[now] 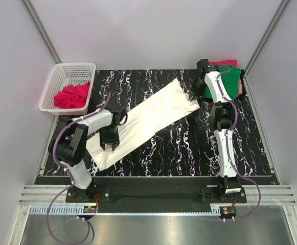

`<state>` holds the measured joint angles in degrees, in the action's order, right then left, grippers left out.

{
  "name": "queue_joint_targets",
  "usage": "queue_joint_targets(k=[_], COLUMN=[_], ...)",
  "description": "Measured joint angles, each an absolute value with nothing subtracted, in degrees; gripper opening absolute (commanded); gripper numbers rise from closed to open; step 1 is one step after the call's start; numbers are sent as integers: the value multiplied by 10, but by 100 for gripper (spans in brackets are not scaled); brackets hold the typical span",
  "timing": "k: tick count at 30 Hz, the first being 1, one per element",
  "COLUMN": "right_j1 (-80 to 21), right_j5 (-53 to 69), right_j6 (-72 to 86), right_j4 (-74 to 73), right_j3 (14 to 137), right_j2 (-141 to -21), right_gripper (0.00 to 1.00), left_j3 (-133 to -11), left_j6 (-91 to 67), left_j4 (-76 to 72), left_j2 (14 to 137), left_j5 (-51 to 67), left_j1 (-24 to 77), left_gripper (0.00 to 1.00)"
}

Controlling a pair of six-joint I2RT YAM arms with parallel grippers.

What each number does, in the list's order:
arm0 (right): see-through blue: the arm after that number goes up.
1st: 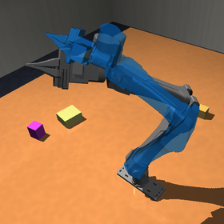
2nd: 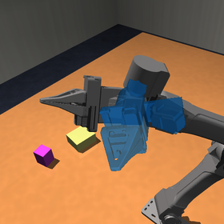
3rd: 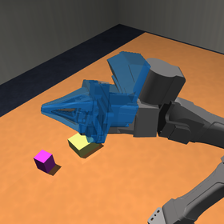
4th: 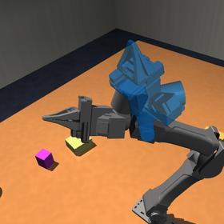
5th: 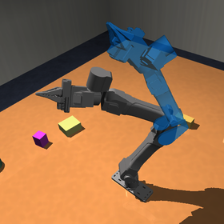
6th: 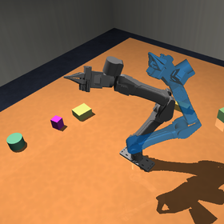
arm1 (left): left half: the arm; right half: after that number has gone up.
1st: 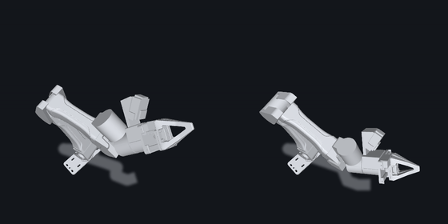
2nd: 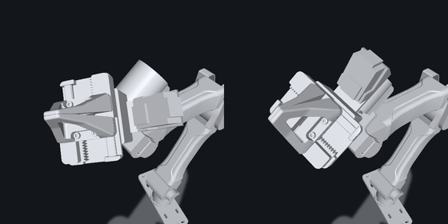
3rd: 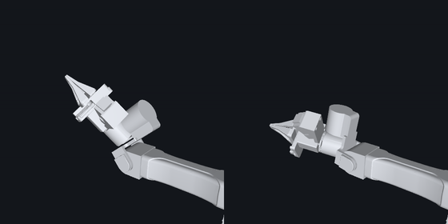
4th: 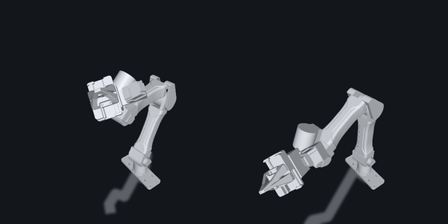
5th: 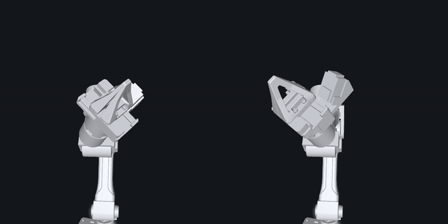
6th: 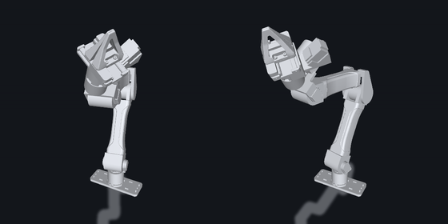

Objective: Fold and stack the t-shirts
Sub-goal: Fold the tshirt

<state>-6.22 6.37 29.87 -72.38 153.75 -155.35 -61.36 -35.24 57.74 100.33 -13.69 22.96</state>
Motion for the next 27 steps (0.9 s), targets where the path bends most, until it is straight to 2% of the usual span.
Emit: queue_joint_targets(k=[2, 7, 9, 11, 16, 20, 24, 27], right_j1=[-62, -71, -83, -104, -177, -186, -178, -176], right_j5=[81, 113, 114, 107, 126, 130, 124, 117], right_j6=[302, 306, 301, 296, 301, 308, 306, 300], right_j4=[-715, -715, -722, -717, -663, -626, -595, -577], right_j3=[1532, 1499, 1476, 1423, 1169, 1048, 1021, 1026], right_j2=[-1545, -1468, -1423, -1370, -1233, -1239, -1277, -1282], right_gripper=[28, 29, 32, 34, 35, 34, 34, 39], left_j3=[-619, -668, -695, -712, -715, -696, -673, -671], left_j6=[-347, -340, -335, -330, -317, -312, -304, -301], left_j4=[584, 597, 600, 602, 603, 595, 583, 574], left_j2=[1000, 984, 976, 969, 952, 949, 949, 949], left_j5=[-134, -122, -117, -114, -92, -80, -65, -61], left_j1=[230, 229, 229, 229, 229, 229, 229, 229], left_gripper=[51, 52, 53, 53, 53, 53, 53, 53])
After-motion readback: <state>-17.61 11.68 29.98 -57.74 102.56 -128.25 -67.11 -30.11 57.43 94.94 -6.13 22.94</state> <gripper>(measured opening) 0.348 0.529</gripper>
